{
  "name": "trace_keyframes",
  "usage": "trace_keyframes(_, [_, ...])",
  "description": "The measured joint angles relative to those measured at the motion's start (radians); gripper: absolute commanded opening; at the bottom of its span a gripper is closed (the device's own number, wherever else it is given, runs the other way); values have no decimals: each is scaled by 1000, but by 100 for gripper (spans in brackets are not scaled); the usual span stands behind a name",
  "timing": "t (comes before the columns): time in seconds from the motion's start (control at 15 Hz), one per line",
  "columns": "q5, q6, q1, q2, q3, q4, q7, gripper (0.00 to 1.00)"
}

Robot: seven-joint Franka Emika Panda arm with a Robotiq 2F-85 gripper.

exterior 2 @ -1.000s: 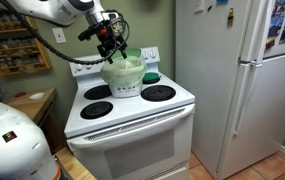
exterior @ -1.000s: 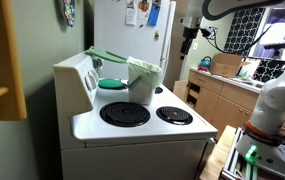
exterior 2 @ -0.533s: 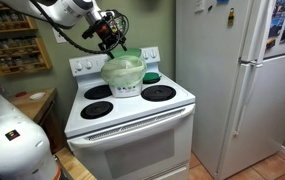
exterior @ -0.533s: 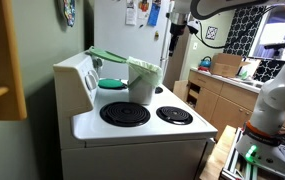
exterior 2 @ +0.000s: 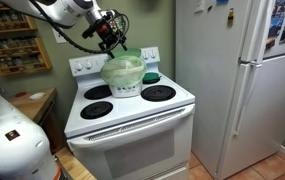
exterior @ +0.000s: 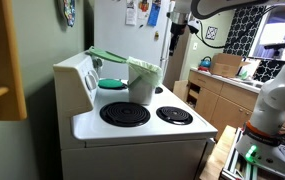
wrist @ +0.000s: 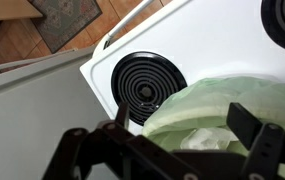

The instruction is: Close the bin

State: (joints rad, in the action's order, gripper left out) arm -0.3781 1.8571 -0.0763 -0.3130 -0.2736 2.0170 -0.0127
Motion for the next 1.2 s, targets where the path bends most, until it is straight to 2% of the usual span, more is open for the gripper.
trace_keyframes(0.27, [-5,16,-36,15,-13,-13,3,100])
trace_keyframes(0.47, [-51,31,-110,62,-92,-54,1,100])
trace_keyframes(0.73, [-212,76,-195,168,-202,-117,-15,100])
trace_keyframes(1.2, [-220,78,-213,184,-183,-130,-24,100])
